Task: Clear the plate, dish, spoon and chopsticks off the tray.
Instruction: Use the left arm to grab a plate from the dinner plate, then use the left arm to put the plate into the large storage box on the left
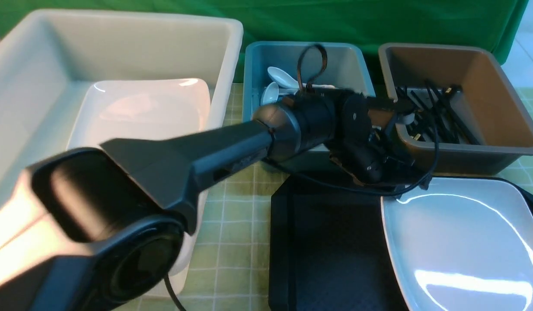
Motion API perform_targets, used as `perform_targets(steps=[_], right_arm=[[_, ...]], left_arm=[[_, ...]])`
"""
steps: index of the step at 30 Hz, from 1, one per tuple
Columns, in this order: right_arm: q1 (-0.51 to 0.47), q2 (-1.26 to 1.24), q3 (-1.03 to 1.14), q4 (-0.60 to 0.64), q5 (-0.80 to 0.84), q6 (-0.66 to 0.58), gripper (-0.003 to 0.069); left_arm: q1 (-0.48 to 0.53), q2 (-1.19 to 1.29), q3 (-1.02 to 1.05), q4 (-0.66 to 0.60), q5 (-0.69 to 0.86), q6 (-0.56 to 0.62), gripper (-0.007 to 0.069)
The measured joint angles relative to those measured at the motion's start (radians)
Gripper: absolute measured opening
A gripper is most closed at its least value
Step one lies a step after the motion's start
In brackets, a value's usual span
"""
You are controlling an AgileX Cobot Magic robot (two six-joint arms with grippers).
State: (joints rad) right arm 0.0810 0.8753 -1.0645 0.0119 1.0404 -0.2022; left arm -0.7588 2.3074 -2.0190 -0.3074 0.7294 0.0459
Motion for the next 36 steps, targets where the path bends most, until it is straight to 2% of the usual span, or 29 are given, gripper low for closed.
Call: perform_targets(steps=[10, 17, 20, 23, 27, 28, 29, 30, 32, 33, 34, 36], right_arm=[[0.000, 0.001, -0.040, 0.011, -0.014, 0.000, 0.0010], [0.000, 0.001, -0.179, 0.122, -0.015, -0.010, 0.0010], [0.000, 0.001, -0.205, 0.221, -0.017, -0.061, 0.0010], [0.000, 0.014, -0.216, 0.348, -0.019, -0.137, 0.0010], [0.000, 0.086, -0.248, 0.528, -0.012, -0.240, 0.0009], [0.001, 0.096, -0.257, 0.547, -0.012, -0.253, 0.0008], [0.013, 0.144, -0.286, 0.572, -0.011, -0.278, 0.0005], [0.018, 0.150, -0.291, 0.575, -0.011, -0.284, 0.0005], [0.061, 0.243, -0.374, 0.582, -0.006, -0.295, 0.0003], [0.071, 0.250, -0.389, 0.582, -0.004, -0.295, 0.0003], [0.109, 0.305, -0.443, 0.584, 0.011, -0.296, 0.0003], [0.178, 0.388, -0.528, 0.584, 0.042, -0.297, 0.0003]], left_arm=[[0.000, -0.205, 0.001, 0.070, 0.182, 0.075, 0.0010], [0.009, -0.336, 0.003, 0.144, 0.223, 0.095, 0.0003], [0.046, -0.411, 0.006, 0.174, 0.242, 0.091, 0.0003], [0.127, -0.494, 0.007, 0.157, 0.253, 0.084, 0.0003], [0.317, -0.619, 0.009, 0.043, 0.232, 0.093, 0.0004], [0.338, -0.624, 0.009, 0.031, 0.230, 0.093, 0.0004], [0.426, -0.659, 0.009, -0.014, 0.228, 0.097, 0.0004], [0.426, -0.663, 0.009, -0.014, 0.228, 0.097, 0.0004], [0.594, -0.696, 0.009, -0.062, 0.245, 0.112, 0.0004], [0.607, -0.699, 0.009, -0.065, 0.247, 0.112, 0.0004], [0.709, -0.703, 0.014, -0.080, 0.257, 0.116, 0.0004], [0.837, -0.700, 0.050, -0.123, 0.246, 0.118, 0.0004]])
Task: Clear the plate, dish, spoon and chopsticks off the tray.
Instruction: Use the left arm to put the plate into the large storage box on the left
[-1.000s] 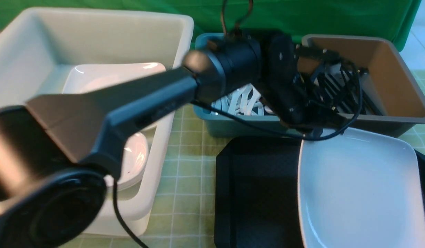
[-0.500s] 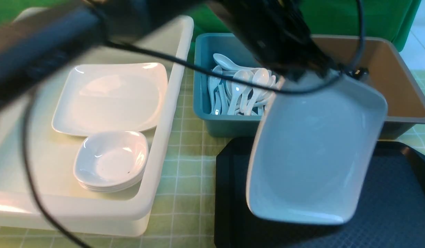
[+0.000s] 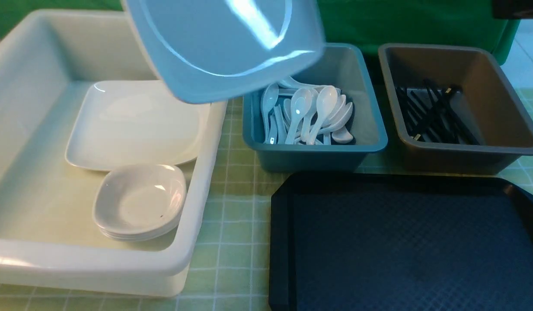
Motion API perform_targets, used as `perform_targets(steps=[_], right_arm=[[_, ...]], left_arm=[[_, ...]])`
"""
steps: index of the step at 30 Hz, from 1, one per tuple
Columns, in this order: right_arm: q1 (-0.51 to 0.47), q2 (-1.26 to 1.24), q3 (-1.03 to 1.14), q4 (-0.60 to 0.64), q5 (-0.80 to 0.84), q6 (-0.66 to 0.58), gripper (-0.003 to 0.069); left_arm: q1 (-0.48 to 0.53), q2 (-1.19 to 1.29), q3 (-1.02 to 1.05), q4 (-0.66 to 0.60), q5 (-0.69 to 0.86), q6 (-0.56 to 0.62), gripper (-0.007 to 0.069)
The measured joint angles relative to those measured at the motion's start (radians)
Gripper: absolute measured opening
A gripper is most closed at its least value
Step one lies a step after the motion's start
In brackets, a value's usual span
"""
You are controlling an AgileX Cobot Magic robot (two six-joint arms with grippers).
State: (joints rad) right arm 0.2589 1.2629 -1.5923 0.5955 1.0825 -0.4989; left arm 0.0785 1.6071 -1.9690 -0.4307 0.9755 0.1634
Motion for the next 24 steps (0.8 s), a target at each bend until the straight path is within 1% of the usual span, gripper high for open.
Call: perform_targets(steps=[1, 2, 3, 4, 5, 6, 7, 9, 11, 13, 15, 16, 18, 21, 24], right_arm=[[0.006, 0.014, 0.000, -0.001, 0.002, 0.000, 0.0003], [0.065, 0.070, -0.076, -0.023, 0.015, 0.019, 0.0003], [0.072, 0.077, -0.076, -0.028, 0.016, 0.022, 0.0003], [0.135, 0.136, -0.146, -0.086, 0.022, 0.056, 0.0003], [0.135, 0.141, -0.152, -0.086, 0.022, 0.056, 0.0003], [0.175, 0.175, -0.193, -0.139, 0.024, 0.074, 0.0003], [0.197, 0.188, -0.213, -0.157, 0.025, 0.083, 0.0003], [0.252, 0.236, -0.259, -0.203, 0.029, 0.099, 0.0003], [0.269, 0.248, -0.266, -0.209, 0.029, 0.104, 0.0003], [0.298, 0.276, -0.272, -0.216, 0.028, 0.112, 0.0003], [0.305, 0.291, -0.274, -0.216, 0.025, 0.112, 0.0003], [0.311, 0.307, -0.275, -0.216, 0.011, 0.118, 0.0003], [0.317, 0.328, -0.275, -0.217, -0.011, 0.137, 0.0003], [0.330, 0.351, -0.275, -0.219, -0.034, 0.145, 0.0003], [0.342, 0.366, -0.275, -0.216, -0.066, 0.154, 0.0006]], left_arm=[[0.025, 0.000, 0.005, -0.010, -0.003, 0.000, 0.0004], [0.123, 0.005, 0.060, -0.052, -0.040, 0.000, 0.0005], [0.134, 0.005, 0.076, -0.065, -0.052, 0.001, 0.0006], [0.220, 0.011, 0.159, -0.127, -0.126, 0.015, 0.0006], [0.235, 0.011, 0.169, -0.139, -0.135, 0.018, 0.0006], [0.276, 0.012, 0.251, -0.176, -0.218, 0.025, 0.0006], [0.287, 0.013, 0.283, -0.188, -0.250, 0.025, 0.0006], [0.307, 0.013, 0.424, -0.217, -0.386, 0.028, 0.0006], [0.308, 0.013, 0.480, -0.228, -0.435, 0.028, 0.0006], [0.293, 0.014, 0.601, -0.286, -0.555, 0.044, 0.0006], [0.281, 0.015, 0.671, -0.328, -0.618, 0.055, 0.0007], [0.261, 0.018, 0.729, -0.376, -0.686, 0.065, 0.0007], [0.216, 0.019, 0.794, -0.415, -0.781, 0.080, 0.0007], [0.156, 0.029, 0.836, -0.432, -0.865, 0.091, 0.0007], [0.111, 0.060, 0.841, -0.428, -0.895, 0.095, 0.0007]])
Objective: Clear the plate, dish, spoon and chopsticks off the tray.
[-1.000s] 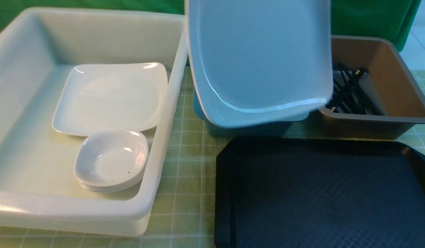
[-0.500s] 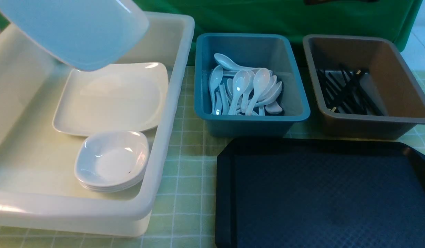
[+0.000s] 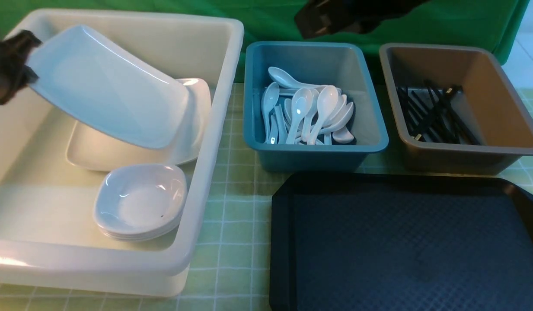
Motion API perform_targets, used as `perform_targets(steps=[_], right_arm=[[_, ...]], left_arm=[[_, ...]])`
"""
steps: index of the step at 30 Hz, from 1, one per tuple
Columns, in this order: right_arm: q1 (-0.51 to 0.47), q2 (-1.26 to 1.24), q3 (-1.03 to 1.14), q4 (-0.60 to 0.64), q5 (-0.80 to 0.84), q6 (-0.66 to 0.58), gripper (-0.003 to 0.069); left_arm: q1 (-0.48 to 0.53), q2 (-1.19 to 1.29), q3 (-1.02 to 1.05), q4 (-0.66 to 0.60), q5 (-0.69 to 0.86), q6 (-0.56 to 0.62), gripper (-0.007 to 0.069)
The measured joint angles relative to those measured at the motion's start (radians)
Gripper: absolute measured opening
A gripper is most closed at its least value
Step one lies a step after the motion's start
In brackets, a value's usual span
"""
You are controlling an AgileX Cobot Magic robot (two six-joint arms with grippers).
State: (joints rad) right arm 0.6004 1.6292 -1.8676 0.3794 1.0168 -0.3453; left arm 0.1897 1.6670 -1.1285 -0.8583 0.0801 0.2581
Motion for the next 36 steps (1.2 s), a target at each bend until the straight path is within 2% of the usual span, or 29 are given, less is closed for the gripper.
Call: perform_targets(steps=[6, 11, 16, 22, 28, 31, 33, 36], right_arm=[[0.025, 0.027, -0.002, 0.005, -0.030, 0.017, 0.0007], [0.027, 0.032, -0.002, 0.005, -0.020, 0.019, 0.0007], [0.027, 0.032, -0.002, 0.006, -0.014, 0.035, 0.0007], [0.027, 0.032, -0.002, 0.013, -0.003, 0.039, 0.0007], [0.027, 0.032, -0.002, 0.020, -0.004, 0.039, 0.0008], [0.029, 0.037, -0.008, 0.021, -0.027, 0.040, 0.0008], [0.038, 0.055, -0.042, 0.019, -0.027, 0.040, 0.0008], [0.068, 0.112, -0.146, 0.017, 0.007, 0.038, 0.0008]], left_arm=[[-0.010, 0.070, 0.001, 0.025, 0.003, -0.061, 0.0032], [-0.010, 0.092, 0.001, 0.103, 0.053, -0.072, 0.0158], [-0.010, 0.104, 0.001, 0.182, 0.117, -0.072, 0.0331], [-0.010, 0.123, 0.001, 0.237, 0.226, -0.072, 0.0393], [-0.010, 0.122, -0.003, 0.289, 0.294, -0.072, 0.0397], [-0.010, 0.098, -0.019, 0.330, 0.352, -0.071, 0.0372], [-0.010, 0.057, -0.042, 0.370, 0.415, -0.053, 0.0302], [-0.010, -0.038, -0.062, 0.394, 0.508, 0.002, 0.0132]])
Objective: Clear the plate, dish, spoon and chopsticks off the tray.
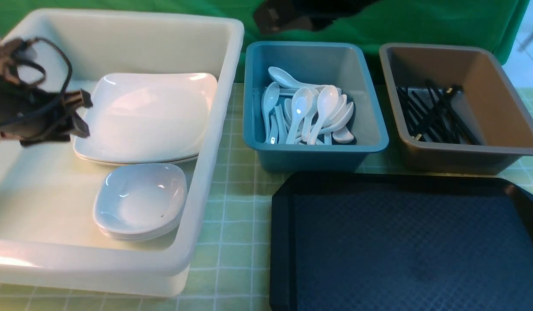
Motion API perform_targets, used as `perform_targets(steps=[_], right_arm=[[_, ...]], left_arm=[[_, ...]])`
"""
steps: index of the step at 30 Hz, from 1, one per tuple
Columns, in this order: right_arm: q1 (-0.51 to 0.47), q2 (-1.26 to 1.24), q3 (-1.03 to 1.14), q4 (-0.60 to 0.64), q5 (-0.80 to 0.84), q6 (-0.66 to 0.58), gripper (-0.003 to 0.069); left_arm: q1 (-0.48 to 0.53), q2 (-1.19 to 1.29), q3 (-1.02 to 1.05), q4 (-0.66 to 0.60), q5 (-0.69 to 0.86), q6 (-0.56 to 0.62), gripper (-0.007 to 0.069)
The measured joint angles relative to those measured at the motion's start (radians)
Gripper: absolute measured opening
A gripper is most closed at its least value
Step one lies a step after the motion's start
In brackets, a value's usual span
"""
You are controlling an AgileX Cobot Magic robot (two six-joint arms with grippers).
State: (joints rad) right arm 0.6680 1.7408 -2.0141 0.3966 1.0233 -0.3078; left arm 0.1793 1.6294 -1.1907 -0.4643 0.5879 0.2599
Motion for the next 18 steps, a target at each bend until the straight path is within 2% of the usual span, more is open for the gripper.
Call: perform_targets(steps=[2, 4, 7, 11, 15, 18], right_arm=[[0.019, 0.049, -0.090, -0.013, 0.043, -0.002, 0.0008], [0.028, 0.096, -0.178, -0.074, 0.099, 0.004, 0.0008], [0.022, 0.107, -0.228, -0.188, 0.135, 0.044, 0.0008], [-0.032, 0.055, -0.230, -0.321, 0.182, 0.119, 0.0008], [-0.102, -0.050, -0.158, -0.356, 0.186, 0.142, 0.0008], [-0.160, -0.197, -0.021, -0.366, 0.158, 0.157, 0.0008]], left_arm=[[-0.002, -0.092, -0.001, 0.007, 0.067, 0.052, 0.0036], [-0.013, -0.218, 0.003, 0.015, 0.140, 0.091, -0.0005], [-0.034, -0.378, 0.029, 0.014, 0.186, 0.111, -0.0015], [-0.081, -0.599, 0.113, -0.017, 0.225, 0.123, -0.0019], [-0.119, -0.786, 0.215, -0.076, 0.237, 0.128, -0.0019], [-0.129, -0.982, 0.314, -0.104, 0.244, 0.130, -0.0019]])
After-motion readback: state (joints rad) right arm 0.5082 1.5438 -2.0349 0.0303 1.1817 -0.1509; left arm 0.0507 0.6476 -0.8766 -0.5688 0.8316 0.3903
